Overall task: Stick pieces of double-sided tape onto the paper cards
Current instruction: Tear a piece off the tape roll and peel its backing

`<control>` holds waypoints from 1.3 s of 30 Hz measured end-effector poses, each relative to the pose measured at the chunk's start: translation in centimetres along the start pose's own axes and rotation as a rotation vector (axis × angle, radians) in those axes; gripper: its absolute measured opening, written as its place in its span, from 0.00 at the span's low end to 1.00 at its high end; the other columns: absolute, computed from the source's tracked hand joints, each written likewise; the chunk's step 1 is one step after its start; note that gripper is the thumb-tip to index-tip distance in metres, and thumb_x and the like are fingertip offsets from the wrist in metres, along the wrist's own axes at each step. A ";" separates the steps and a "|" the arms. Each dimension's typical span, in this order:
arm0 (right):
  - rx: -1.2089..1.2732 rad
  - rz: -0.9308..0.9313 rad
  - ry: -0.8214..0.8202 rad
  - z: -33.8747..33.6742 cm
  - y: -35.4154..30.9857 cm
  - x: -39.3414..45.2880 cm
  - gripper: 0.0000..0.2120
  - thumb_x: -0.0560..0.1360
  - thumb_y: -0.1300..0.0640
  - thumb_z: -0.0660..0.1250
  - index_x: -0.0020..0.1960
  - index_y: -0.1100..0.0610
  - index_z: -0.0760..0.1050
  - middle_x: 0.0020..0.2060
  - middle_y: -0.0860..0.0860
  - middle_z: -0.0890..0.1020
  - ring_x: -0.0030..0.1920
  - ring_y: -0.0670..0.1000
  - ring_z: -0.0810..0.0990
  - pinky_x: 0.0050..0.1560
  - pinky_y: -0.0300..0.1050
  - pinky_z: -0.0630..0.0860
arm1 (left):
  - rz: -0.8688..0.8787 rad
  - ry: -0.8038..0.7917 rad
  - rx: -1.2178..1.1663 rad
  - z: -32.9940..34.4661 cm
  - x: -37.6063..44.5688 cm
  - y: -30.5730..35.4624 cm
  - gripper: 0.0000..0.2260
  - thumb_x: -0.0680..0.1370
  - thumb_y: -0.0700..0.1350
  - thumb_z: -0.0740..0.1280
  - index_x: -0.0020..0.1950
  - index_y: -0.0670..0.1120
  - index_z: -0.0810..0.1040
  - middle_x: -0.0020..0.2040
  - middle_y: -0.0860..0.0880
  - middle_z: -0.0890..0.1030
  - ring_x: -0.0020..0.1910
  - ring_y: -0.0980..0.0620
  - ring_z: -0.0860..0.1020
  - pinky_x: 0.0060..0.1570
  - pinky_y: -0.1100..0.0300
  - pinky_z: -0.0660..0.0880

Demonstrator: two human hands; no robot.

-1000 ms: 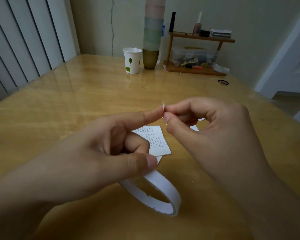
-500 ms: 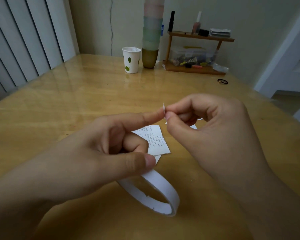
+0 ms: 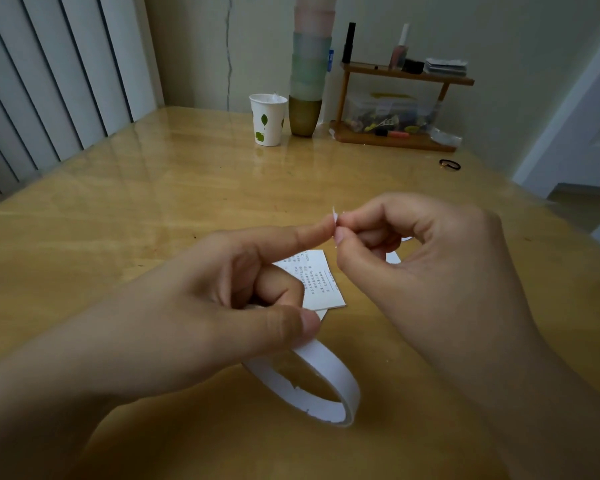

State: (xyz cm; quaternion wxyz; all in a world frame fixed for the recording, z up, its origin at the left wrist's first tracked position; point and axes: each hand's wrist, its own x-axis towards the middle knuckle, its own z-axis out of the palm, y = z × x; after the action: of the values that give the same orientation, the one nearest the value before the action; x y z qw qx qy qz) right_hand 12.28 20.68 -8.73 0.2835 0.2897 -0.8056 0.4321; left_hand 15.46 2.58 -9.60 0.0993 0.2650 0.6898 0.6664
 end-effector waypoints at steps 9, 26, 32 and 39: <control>0.064 0.039 0.006 -0.1 0.1 0.2 0.04 0.69 0.58 0.69 0.36 0.55 0.81 0.26 0.50 0.79 0.29 0.50 0.75 0.34 0.42 0.73 | 0.040 -0.028 -0.080 -0.3 0.1 0.0 0.26 0.66 0.50 0.76 0.63 0.58 0.77 0.28 0.51 0.69 0.26 0.61 0.67 0.26 0.72 0.66; 0.023 -0.003 0.015 -0.1 0.0 0.1 0.03 0.69 0.59 0.70 0.38 0.56 0.82 0.26 0.47 0.78 0.30 0.49 0.77 0.34 0.34 0.73 | 0.019 -0.035 -0.070 -0.3 0.0 0.0 0.28 0.65 0.48 0.76 0.64 0.57 0.76 0.27 0.51 0.69 0.25 0.61 0.65 0.26 0.72 0.65; 0.024 0.001 0.025 -0.1 0.1 0.1 0.04 0.70 0.59 0.69 0.37 0.55 0.82 0.25 0.48 0.78 0.29 0.49 0.76 0.33 0.37 0.72 | 0.034 -0.027 -0.102 -0.3 0.1 -0.2 0.27 0.66 0.50 0.76 0.64 0.57 0.76 0.27 0.52 0.70 0.27 0.56 0.65 0.25 0.72 0.66; 0.053 0.025 -0.055 -0.4 -0.1 0.2 0.04 0.71 0.58 0.69 0.41 0.54 0.83 0.30 0.47 0.83 0.32 0.47 0.77 0.37 0.39 0.73 | 0.012 -0.023 -0.182 -0.5 0.1 0.1 0.28 0.65 0.49 0.77 0.64 0.53 0.76 0.27 0.54 0.71 0.26 0.57 0.66 0.26 0.68 0.66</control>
State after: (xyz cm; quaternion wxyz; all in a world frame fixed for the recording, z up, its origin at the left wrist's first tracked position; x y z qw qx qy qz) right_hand 12.27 20.91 -8.40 0.2480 0.2990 -0.8050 0.4484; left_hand 15.12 2.17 -9.45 0.1270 0.2666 0.6238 0.7236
